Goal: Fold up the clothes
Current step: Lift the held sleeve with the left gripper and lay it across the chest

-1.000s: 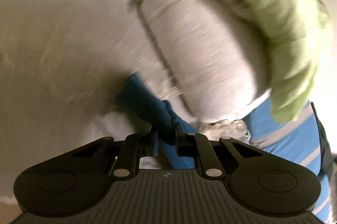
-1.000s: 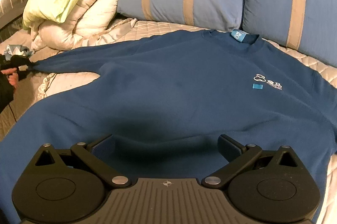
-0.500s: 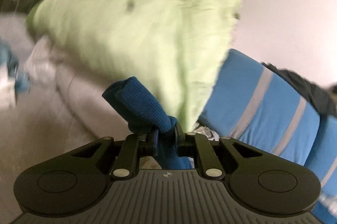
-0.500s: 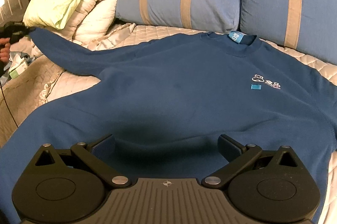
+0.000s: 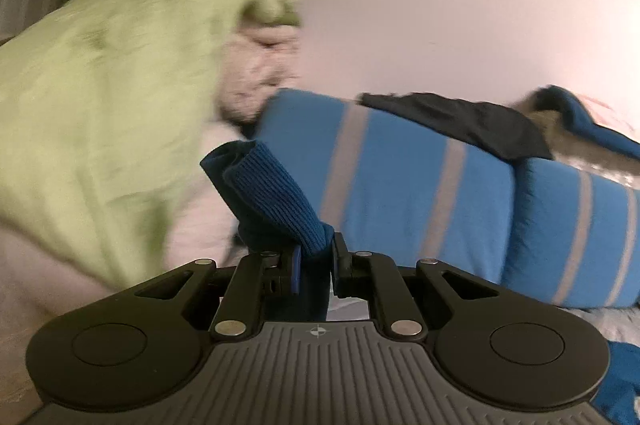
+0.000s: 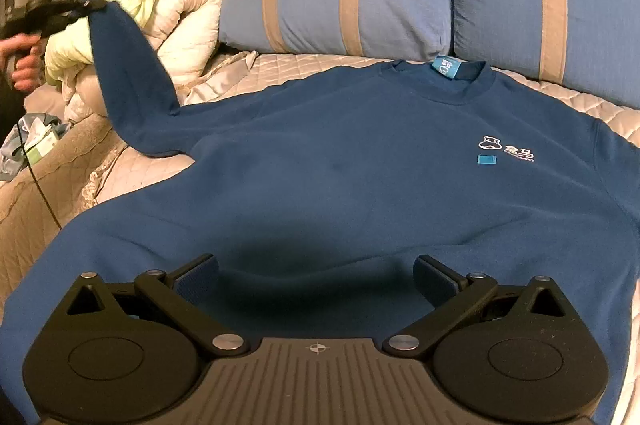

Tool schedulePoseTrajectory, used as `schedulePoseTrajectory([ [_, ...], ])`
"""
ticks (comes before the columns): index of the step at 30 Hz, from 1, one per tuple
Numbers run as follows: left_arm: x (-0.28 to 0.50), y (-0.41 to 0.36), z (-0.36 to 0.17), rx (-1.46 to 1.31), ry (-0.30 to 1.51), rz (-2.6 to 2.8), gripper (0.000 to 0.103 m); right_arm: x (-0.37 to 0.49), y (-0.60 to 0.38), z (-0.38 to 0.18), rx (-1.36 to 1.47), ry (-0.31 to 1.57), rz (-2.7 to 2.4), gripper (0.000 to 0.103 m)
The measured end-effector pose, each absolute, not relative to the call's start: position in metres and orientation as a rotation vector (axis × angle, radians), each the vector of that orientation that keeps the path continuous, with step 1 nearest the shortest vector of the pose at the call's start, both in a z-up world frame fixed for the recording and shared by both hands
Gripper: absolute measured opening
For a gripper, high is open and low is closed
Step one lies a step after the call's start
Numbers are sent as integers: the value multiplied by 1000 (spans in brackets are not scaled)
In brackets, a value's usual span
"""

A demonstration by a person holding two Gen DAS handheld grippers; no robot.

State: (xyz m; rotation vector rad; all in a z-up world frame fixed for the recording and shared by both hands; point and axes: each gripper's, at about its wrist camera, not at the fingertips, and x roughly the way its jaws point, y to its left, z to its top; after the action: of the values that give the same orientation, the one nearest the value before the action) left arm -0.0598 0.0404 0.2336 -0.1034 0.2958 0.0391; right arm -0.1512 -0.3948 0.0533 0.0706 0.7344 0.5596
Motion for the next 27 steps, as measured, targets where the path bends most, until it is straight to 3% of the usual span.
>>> schedulePoseTrajectory([
  [17,-30,-147,230,106,312,-341,15,-152,-398,51,81,727,576,103],
  [20,-34,-174,220,133,345,-418,23,-151,-399,51,86,734,576,103],
  [23,-38,-197,209,152,381,-489,45,-151,-400,51,92,744,572,103],
  [27,-43,-221,196,172,428,-570,53,-151,-403,50,112,742,567,103],
])
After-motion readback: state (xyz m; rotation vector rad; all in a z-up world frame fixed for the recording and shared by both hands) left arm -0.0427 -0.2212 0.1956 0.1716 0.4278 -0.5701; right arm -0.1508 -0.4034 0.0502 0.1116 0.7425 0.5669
